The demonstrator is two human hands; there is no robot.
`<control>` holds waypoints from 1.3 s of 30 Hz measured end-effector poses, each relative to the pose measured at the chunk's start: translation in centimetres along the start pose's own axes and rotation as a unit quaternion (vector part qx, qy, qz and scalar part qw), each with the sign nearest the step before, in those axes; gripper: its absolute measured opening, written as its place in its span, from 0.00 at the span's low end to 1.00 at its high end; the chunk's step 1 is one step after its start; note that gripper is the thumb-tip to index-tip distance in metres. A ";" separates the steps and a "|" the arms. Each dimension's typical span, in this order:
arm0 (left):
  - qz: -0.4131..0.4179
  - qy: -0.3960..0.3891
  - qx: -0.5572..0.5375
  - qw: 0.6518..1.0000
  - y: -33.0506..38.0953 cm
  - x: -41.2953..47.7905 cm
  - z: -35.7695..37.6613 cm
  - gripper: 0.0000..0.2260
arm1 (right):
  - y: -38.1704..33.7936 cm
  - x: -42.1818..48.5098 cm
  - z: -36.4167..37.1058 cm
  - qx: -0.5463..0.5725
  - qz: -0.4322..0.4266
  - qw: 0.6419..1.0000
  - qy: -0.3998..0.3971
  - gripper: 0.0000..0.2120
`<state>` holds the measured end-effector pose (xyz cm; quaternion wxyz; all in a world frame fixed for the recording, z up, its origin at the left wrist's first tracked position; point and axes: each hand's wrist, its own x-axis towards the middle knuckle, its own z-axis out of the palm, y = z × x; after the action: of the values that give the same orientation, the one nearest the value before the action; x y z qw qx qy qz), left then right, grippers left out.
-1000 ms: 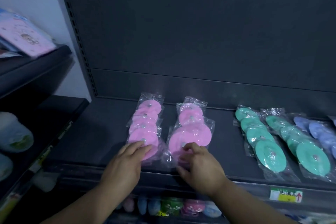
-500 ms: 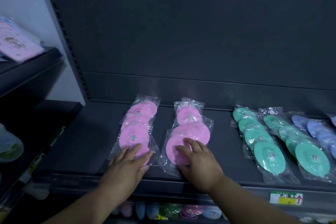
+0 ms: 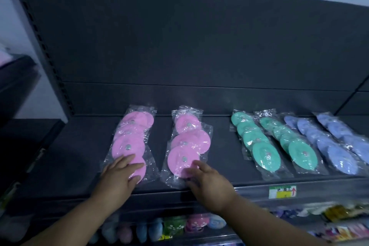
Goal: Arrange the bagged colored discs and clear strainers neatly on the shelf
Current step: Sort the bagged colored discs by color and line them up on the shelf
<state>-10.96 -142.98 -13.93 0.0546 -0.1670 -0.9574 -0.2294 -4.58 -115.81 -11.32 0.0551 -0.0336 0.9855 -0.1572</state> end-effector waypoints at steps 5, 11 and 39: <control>0.077 0.058 -0.033 0.995 4.4 -1.8 0.2 0.12 | 1.1 -3.3 -1.9 -0.020 0.015 1.000 0.018 0.23; 0.153 -0.094 -0.083 0.980 12.4 -4.0 2.1 0.13 | 4.8 -8.8 -3.8 0.000 0.077 0.996 0.039 0.21; 0.390 -0.291 0.060 0.872 70.2 -13.2 27.1 0.27 | 46.9 -56.2 -12.9 0.006 0.474 0.871 0.131 0.28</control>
<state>24.85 -75.54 -10.85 -0.1312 -0.5825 -0.7989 -0.0723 47.34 -62.65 -8.30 -0.0069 0.4585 0.8804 -0.1212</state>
